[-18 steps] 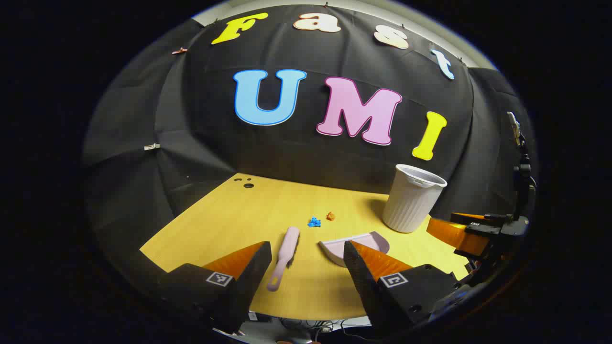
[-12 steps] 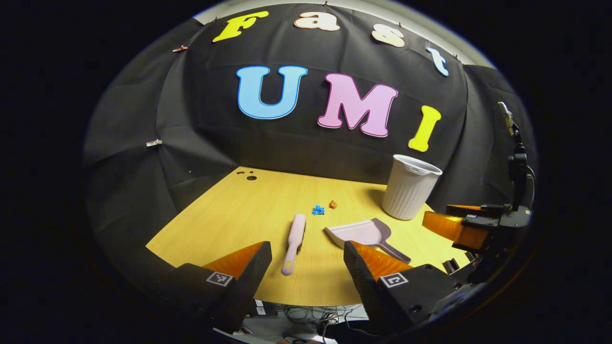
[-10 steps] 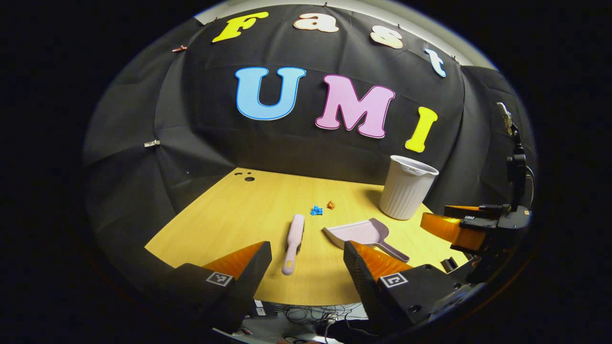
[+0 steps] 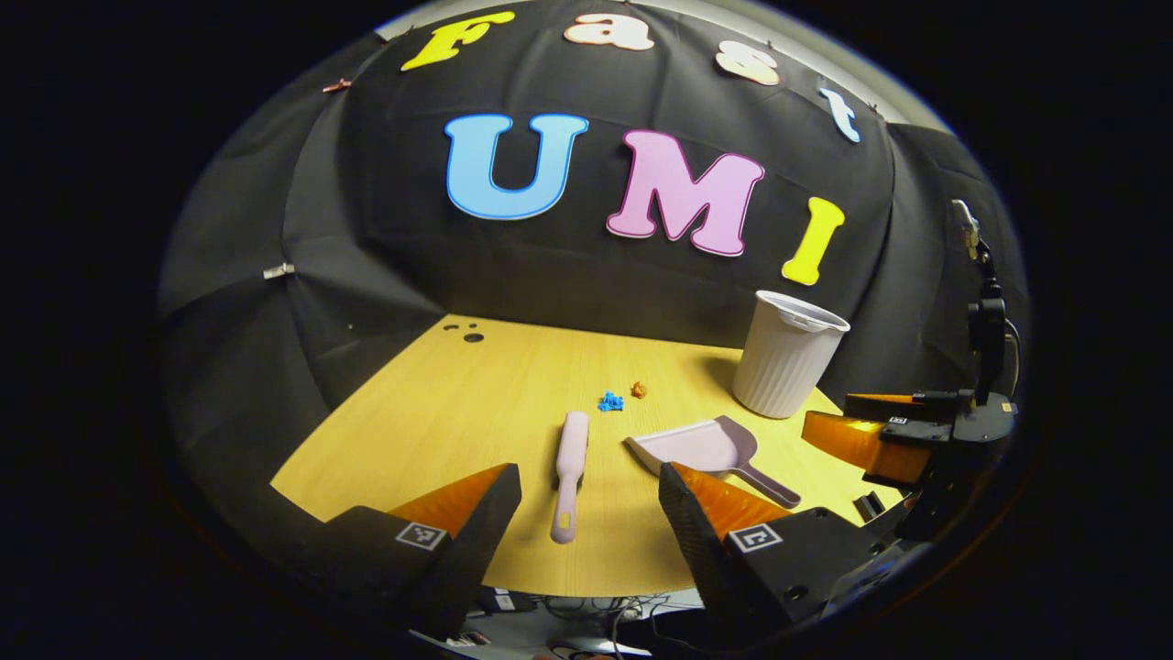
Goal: Pick up the small broom and dustpan from the desktop, sweep the trash into the dustpan with the broom, and then empty the trash into the garbage bin.
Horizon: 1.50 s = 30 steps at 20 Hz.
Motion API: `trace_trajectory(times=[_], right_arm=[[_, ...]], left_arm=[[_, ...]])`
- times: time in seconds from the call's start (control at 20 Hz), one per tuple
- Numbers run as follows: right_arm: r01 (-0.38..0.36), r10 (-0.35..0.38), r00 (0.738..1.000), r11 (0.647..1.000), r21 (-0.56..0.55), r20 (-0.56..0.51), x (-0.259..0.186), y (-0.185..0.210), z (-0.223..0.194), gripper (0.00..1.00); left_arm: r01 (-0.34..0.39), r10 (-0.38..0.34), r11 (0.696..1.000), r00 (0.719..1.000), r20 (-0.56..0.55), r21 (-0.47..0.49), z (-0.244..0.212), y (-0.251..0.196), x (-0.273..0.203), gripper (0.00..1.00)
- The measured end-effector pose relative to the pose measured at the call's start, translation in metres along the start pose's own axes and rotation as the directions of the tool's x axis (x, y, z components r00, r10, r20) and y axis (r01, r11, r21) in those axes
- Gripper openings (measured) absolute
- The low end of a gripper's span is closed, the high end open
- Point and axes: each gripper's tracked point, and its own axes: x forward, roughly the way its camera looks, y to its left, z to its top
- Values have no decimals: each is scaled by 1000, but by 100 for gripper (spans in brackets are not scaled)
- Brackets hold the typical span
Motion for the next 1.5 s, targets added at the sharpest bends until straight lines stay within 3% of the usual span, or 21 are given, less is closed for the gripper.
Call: trace_trajectory(times=[0.3,0.55,0.75,0.95,1.2,1.3,1.35,1.5], right_arm=[[-5,8,998,999,45,-68,36,-17,-9,98],[-8,15,993,998,64,-117,58,-31,-20,98],[4,9,988,996,85,-157,68,-44,-30,98],[21,8,975,991,130,-221,80,-55,-49,99],[56,-15,966,987,152,-256,88,-70,-59,99],[62,-18,963,986,158,-268,89,-74,-62,99],[67,-21,962,985,161,-273,89,-75,-63,99],[70,-19,958,983,170,-287,91,-75,-66,99]], left_arm=[[-29,20,999,974,-224,-34,-29,17,67,96],[-81,44,995,896,-442,-66,-68,31,122,96],[-84,64,996,826,-560,-10,-88,38,161,96],[-65,96,995,764,-638,71,-105,38,193,96],[-64,151,987,715,-683,150,-120,41,215,92],[-47,144,986,730,-668,161,-119,38,221,88],[-44,141,986,724,-676,159,-118,36,218,84],[-64,147,987,747,-648,150,-122,37,220,53]])
